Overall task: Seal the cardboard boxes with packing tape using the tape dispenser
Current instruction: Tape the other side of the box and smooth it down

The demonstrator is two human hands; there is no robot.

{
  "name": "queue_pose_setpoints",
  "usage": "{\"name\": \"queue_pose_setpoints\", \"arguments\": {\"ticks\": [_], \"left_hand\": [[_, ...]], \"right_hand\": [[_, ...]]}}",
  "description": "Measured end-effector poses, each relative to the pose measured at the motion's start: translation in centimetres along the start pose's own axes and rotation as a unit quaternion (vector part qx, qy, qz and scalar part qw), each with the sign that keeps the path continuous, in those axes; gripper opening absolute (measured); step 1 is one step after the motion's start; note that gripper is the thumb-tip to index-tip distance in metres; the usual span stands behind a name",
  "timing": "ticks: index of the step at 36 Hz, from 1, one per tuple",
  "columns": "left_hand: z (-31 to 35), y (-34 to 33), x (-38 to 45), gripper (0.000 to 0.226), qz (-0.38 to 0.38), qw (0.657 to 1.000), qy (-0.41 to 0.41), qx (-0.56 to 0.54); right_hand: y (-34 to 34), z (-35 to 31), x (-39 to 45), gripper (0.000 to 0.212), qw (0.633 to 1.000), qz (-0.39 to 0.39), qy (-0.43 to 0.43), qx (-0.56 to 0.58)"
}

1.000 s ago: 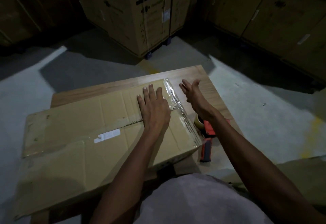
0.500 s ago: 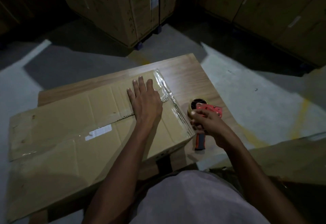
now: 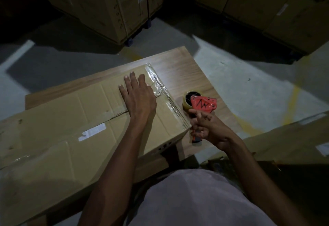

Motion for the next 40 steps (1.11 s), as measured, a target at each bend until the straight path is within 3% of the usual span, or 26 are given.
{"name": "queue_pose_setpoints", "arguments": {"ticks": [8, 17, 23, 30, 34, 40], "left_hand": [[0.0, 0.0, -0.1, 0.043, 0.000, 1.000, -0.005, -0.003], [0.2, 0.5, -0.2, 0.044, -0.014, 1.000, -0.002, -0.008], [0.1, 0.5, -0.1, 0.044, -0.020, 1.000, -0.002, -0.009], [0.1, 0.3, 0.0, 0.046, -0.020, 1.000, -0.007, -0.005], [0.1, 0.3, -0.1, 0.046, -0.023, 1.000, -0.009, 0.005], [0.0, 0.4, 0.0, 0.045, -0.018, 1.000, -0.009, 0.002]], "right_hand": [[1.1, 1.0, -0.3, 0.069, 0.998, -0.048, 0.014, 0.033], [0.5, 1.2, 0.8, 0.065, 0.998, -0.011, 0.060, -0.008], [-0.1, 1.2, 1.8, 0.074, 0.997, -0.004, 0.069, -0.026], [0.3, 1.5, 2.8, 0.084, 0.999, 0.000, -0.013, 0.032], [-0.4, 1.2, 3.6, 0.067, 0.992, 0.015, -0.094, 0.078], [-1.6, 0.7, 3.6, 0.070, 0.991, 0.026, -0.110, 0.065]]}}
Point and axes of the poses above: each hand's wrist, its own x-axis towards the middle knuckle, its own y-axis out of the back of the hand, z = x × y, the point moved 3 cm from there along x, towards the middle knuckle, and after that the axes turned 10 degrees about z, right-handed, at the moved point
